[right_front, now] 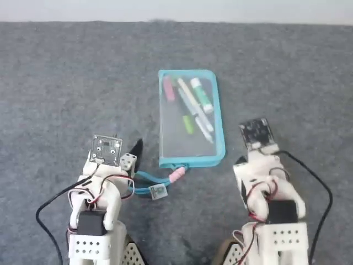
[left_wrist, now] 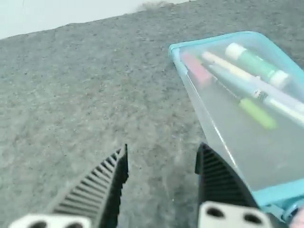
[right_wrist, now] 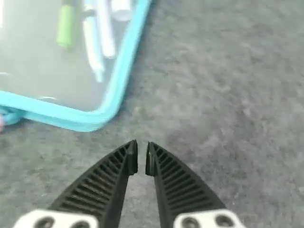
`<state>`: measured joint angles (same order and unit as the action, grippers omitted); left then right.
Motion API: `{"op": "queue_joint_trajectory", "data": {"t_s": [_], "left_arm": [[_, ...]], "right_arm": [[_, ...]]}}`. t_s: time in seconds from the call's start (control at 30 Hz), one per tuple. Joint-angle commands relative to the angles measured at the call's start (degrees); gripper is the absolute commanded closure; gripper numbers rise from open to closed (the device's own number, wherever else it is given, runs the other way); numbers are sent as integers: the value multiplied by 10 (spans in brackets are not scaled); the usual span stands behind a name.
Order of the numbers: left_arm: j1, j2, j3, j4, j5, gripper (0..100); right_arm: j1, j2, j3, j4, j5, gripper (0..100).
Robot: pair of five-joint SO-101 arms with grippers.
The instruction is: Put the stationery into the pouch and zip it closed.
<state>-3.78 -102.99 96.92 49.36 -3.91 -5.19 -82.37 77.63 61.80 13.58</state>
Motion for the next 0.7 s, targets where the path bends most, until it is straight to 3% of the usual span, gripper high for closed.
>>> {"op": "queue_joint_trajectory", "data": {"t_s": [0.0,0.17,0.33,0.5,0.67], "left_arm": [[-2,-3,-10,-37,6,782],[-2,0,-3,-34,4,782],[-9,0,-3,29,2,782],[-67,-1,-3,142,1,783],[-149,-1,-3,195,1,783]], "right_arm": [[30,-81,45,-5,-4,954],[51,-164,90,47,-4,954],[51,-221,140,58,-4,954],[51,-216,161,55,-5,954],[51,-216,188,58,-5,956]]}}
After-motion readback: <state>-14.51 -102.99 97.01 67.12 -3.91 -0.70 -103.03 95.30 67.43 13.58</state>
